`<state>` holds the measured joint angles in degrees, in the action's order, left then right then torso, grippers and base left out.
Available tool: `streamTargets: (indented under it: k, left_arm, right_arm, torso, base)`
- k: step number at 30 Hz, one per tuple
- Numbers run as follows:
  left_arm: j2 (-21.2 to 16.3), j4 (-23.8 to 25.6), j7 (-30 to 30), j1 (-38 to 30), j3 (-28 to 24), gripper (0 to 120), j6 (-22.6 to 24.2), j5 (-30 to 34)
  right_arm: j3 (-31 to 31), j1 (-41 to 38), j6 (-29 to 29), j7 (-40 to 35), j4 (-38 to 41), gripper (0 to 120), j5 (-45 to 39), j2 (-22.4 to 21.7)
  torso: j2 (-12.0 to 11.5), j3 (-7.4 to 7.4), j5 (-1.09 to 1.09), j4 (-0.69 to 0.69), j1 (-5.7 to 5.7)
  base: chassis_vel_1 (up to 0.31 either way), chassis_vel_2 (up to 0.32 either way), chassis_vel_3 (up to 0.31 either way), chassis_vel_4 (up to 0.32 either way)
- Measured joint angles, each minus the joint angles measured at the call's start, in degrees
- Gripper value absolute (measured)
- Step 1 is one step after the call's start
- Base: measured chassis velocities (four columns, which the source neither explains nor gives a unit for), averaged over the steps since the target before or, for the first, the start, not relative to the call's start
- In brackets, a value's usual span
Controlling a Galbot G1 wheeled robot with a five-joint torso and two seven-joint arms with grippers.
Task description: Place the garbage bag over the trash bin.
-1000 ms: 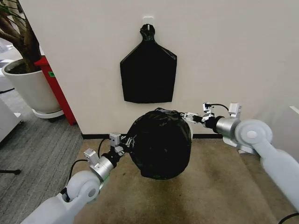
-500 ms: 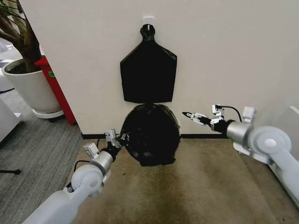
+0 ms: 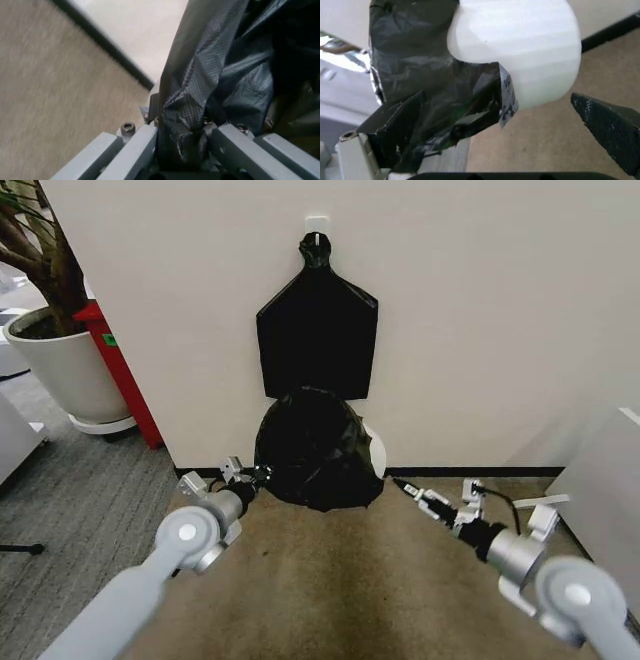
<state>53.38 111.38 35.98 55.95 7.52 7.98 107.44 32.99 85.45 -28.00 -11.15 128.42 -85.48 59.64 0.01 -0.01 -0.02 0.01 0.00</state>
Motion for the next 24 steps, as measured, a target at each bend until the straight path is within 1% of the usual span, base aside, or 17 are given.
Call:
streamTargets:
  k: [1,2,5,8,19,24]
  left_arm:
    - [0.1,-0.1,1.4,-0.2,0.0,1,0.4,1.8]
    - [0.1,-0.1,1.4,-0.2,0.0,1,0.4,1.8]
    - [0.2,-0.6,4.0,-0.5,0.1,1,1.4,5.2]
    - [0.6,-0.7,5.6,-0.6,0.1,1,2.1,7.6]
    - [2.0,-0.8,7.0,-0.8,-0.2,1,2.5,8.0]
    - [2.2,-0.3,7.1,-0.5,-0.3,1,2.4,7.3]
  right_arm:
    - [-0.5,-0.2,0.0,-2.4,0.7,100,0.2,0.9]
    - [-0.5,-0.2,0.0,-2.4,0.7,100,0.2,0.9]
    - [-1.3,-0.5,0.1,-8.3,2.0,100,0.3,3.2]
    - [-1.9,-0.5,0.1,-10.4,1.5,100,1.1,4.4]
    - [-2.9,0.2,-0.1,-11.5,0.9,100,3.5,5.7]
    - [-3.5,0.0,-0.6,-11.4,-1.2,100,5.1,5.9]
  torso:
    - [0.0,0.0,0.01,0.0,0.0]
    - [0.0,0.0,0.01,0.0,0.0]
    - [0.0,0.0,0.0,0.0,0.0]
    - [0.0,0.0,0.01,0.0,0.0]
    - [0.0,0.0,0.01,0.0,0.0]
    - [0.0,0.0,0.02,0.0,0.0]
  base:
    - [0.0,0.0,0.0,0.0]
    - [0.0,0.0,0.0,0.0]
    - [0.0,0.0,0.0,0.0]
    - [0.0,0.0,0.0,0.0]
    - [0.0,0.0,0.0,0.0]
    - [0.0,0.0,0.0,0.0]
